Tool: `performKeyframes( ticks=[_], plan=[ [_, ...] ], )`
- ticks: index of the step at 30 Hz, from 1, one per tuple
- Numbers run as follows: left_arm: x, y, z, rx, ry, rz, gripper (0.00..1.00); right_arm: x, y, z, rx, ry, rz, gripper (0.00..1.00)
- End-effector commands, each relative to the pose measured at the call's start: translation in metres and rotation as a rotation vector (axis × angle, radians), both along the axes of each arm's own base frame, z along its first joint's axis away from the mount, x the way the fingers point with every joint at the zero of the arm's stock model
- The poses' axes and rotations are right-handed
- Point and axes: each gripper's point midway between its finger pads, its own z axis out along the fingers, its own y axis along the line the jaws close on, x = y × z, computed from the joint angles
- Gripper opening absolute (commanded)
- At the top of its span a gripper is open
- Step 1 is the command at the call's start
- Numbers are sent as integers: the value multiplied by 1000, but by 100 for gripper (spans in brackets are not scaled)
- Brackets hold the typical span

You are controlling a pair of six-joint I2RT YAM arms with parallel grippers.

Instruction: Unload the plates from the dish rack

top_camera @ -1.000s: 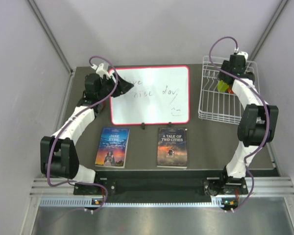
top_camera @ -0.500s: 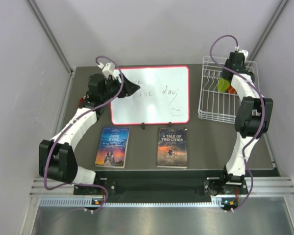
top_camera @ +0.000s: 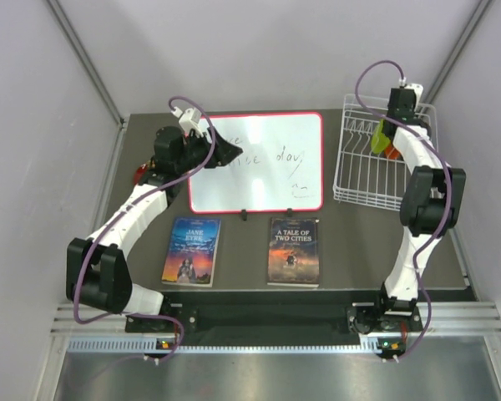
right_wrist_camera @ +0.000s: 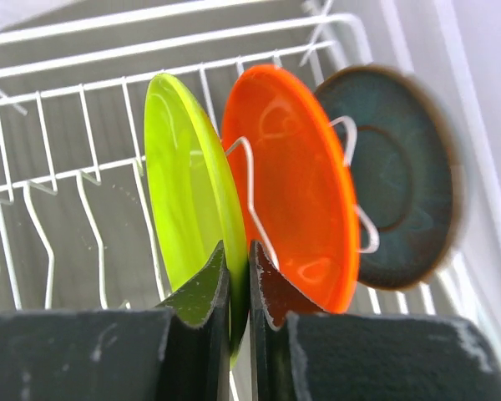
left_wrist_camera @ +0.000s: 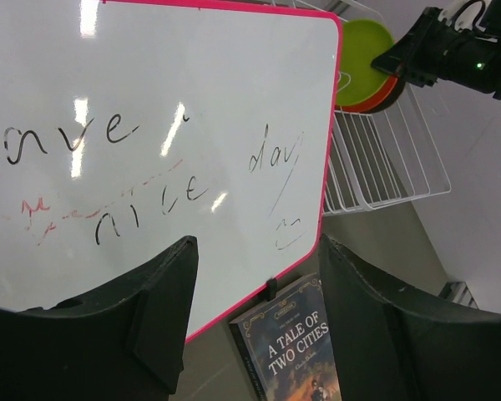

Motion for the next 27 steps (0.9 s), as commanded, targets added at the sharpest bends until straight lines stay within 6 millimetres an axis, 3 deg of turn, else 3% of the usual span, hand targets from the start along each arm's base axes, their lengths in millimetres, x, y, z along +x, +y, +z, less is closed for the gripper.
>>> performKeyframes(
  ticks=[1,3,4,5,6,9,14,17,21,27],
  plan=[
    [2,3,28,8,-91,20,65,-8,-7,129,-152,-276,-95,0],
    [3,3,27,17,-94,28,65,-20,-11,146,-228,-295,-136,0],
    [3,4,26,19,-93,31,65,-30,-13,166,-248,-335,-155,0],
    [3,4,24,24,-91,33,65,-31,1,181,-290,-361,-127,0],
    [4,4,25,27,-96,40,65,-41,3,193,-305,-382,-132,0],
    [5,5,22,33,-96,43,65,-60,18,214,-293,-403,-75,0],
    [9,5,26,21,-106,53,66,-100,65,221,-62,-478,89,0],
    [8,-3,34,-35,-102,20,68,-130,117,222,169,-539,297,0],
    [0,-19,44,-122,-103,-56,68,-168,182,207,447,-550,549,0],
    [-13,-46,41,-171,-92,-146,68,-197,235,180,640,-529,710,0]
  ],
)
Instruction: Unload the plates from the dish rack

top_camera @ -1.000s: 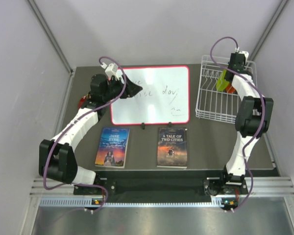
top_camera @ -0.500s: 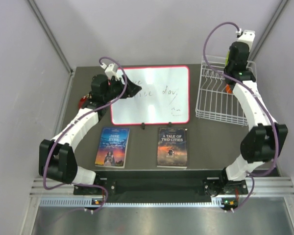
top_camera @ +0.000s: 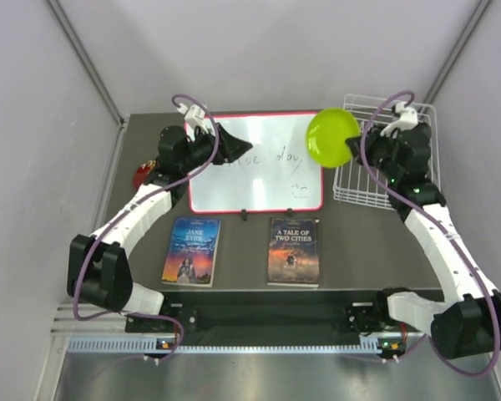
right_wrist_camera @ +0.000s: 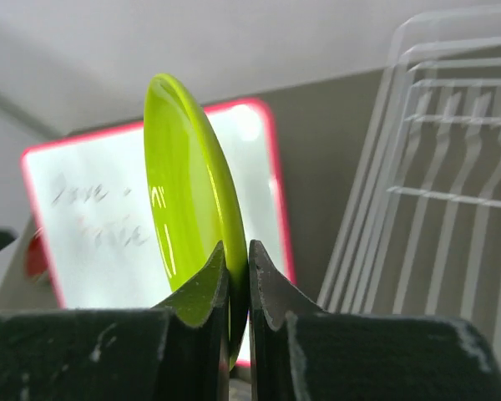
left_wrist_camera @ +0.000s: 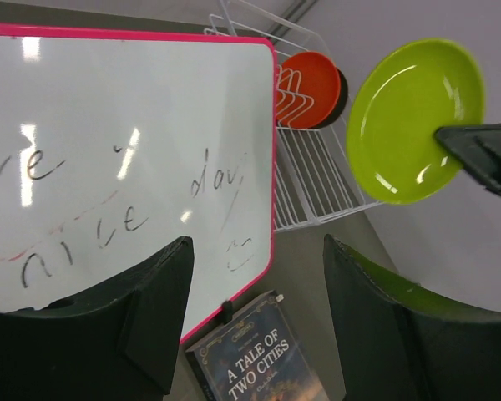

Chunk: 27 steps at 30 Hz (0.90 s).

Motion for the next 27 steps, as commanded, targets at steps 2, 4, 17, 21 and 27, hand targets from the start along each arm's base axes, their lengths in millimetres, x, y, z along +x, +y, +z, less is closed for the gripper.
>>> performKeyframes(
  ticks=[2,4,17,21,27],
  plan=[
    [-13,-34,10,-79,-42,-122,68,-28,66,3,212,-35,272,0],
    [-18,-42,2,-81,-38,-134,68,-39,81,-7,233,-19,321,0],
    [-54,-70,-26,-118,-21,-183,67,-74,131,-35,340,50,467,0],
    [-56,-72,-25,-130,-25,-189,47,-79,139,-42,380,69,514,0],
    [-58,-73,-28,-133,-25,-193,0,-82,151,-46,416,89,572,0]
  ],
)
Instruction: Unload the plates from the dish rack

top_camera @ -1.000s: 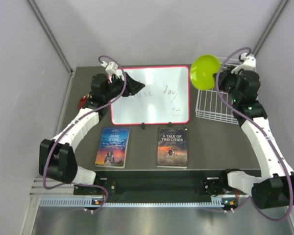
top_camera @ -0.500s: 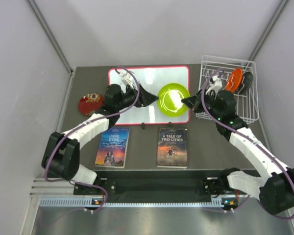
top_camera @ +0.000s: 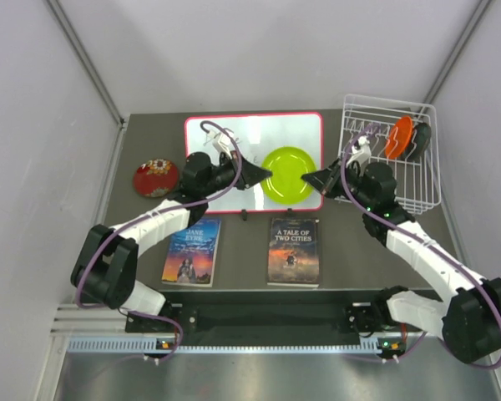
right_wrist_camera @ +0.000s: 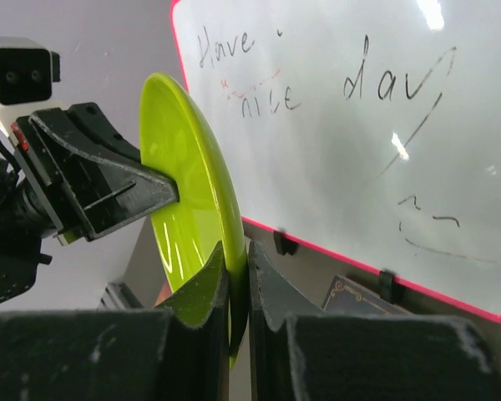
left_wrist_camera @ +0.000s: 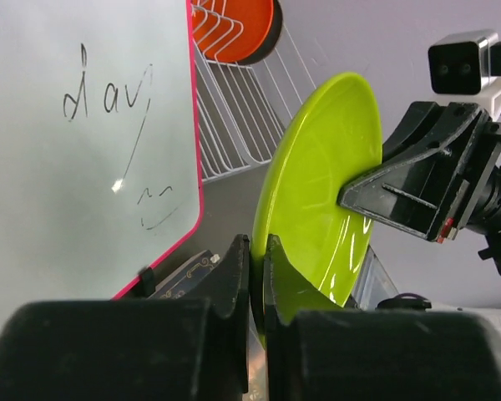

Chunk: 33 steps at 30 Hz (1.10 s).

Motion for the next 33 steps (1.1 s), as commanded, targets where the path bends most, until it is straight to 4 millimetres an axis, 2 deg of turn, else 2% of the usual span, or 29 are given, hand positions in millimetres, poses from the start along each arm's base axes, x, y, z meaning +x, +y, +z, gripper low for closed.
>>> performKeyframes(
  ticks=[1,3,4,5,6,8,9,10,11,12,13,14,16,17,19,20,21,22,23,24,25,29,32,33],
  plan=[
    [2,3,17,-29,-83,21,0,-9,24,35,101,-94,120,0],
    [2,3,17,-33,-92,23,0,-9,27,33,101,-88,129,4],
    [2,5,18,-29,-97,32,0,-9,27,34,99,-90,132,10],
    [4,8,19,-13,-114,51,0,-9,27,34,94,-91,134,22],
    [6,11,16,9,-109,68,0,-7,25,30,75,-81,120,28],
    [12,23,27,46,-166,140,0,-3,22,34,48,-90,98,41],
    [16,27,35,58,-189,165,0,1,15,23,-10,-62,63,47],
    [20,40,41,85,-194,234,0,4,11,21,-41,-59,41,48],
    [23,48,46,110,-232,269,0,8,6,31,-62,-78,19,49],
    [27,58,55,123,-246,313,0,15,-4,28,-110,-86,-32,49],
    [25,69,69,126,-272,358,0,15,-10,25,-139,-74,-53,53],
    [32,87,68,180,-273,436,0,17,-16,35,-151,-98,-79,55],
    [29,110,97,187,-324,523,0,25,-34,37,-197,-113,-150,61],
    [34,130,95,237,-310,600,0,26,-40,40,-212,-112,-169,61],
    [33,162,117,255,-334,724,0,32,-53,43,-239,-125,-202,62],
    [35,183,114,287,-311,790,0,34,-58,47,-242,-129,-214,63],
    [32,204,124,281,-312,867,0,37,-64,47,-254,-132,-229,63],
    [33,230,126,289,-298,941,0,39,-67,48,-257,-134,-235,63],
    [33,244,128,279,-291,983,0,41,-70,51,-258,-137,-241,63],
    [33,259,129,276,-293,1028,0,42,-74,53,-262,-143,-246,63],
    [37,283,126,293,-275,1094,0,43,-76,53,-265,-143,-252,63],
    [52,337,107,327,-208,1229,0,46,-85,54,-270,-141,-261,63],
    [66,362,87,377,-169,1299,0,46,-89,50,-277,-133,-268,64],
    [75,368,67,398,-123,1294,0,45,-90,49,-281,-132,-267,64]
  ],
)
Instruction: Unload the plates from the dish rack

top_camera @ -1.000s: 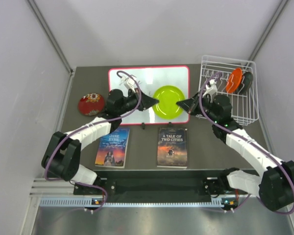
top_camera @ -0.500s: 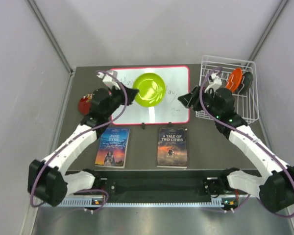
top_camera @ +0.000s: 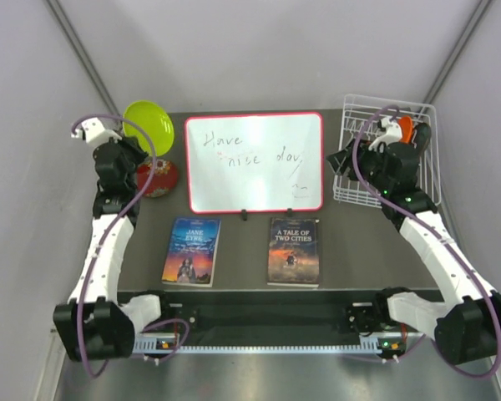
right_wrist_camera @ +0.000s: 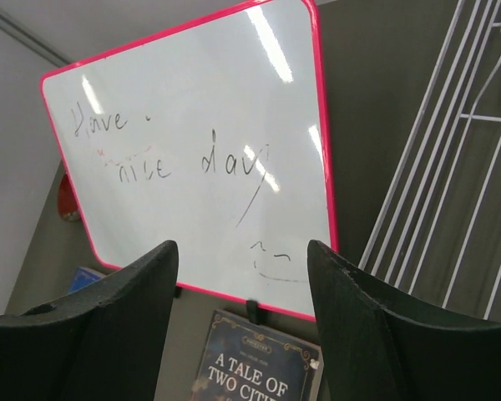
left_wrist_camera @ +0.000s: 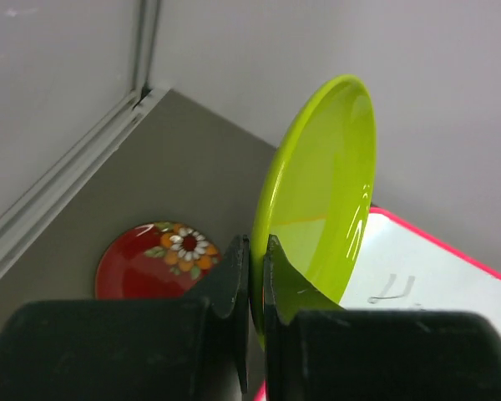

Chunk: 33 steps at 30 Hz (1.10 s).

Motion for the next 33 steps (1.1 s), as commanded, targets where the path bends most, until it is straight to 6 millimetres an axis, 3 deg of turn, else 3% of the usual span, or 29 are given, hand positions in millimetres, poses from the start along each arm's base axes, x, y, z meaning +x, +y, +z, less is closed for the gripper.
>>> performKeyframes(
  ticks=[1,4,7,16,24,33],
  plan=[
    [22,38,-32,-36,52,99,0,1,-7,22,-14,-62,-1,64],
    [31,65,-70,-122,88,143,0,1,-11,17,-17,-52,-5,64],
    [44,71,-102,-166,154,116,0,1,-15,12,-24,-45,-8,64],
    [68,64,-162,-246,220,18,0,10,-28,-10,-26,-1,-19,64],
    [64,67,-210,-285,304,41,0,13,-40,-16,-27,17,-35,64],
    [46,73,-246,-322,355,107,0,14,-44,-21,-28,28,-39,64]
  ],
)
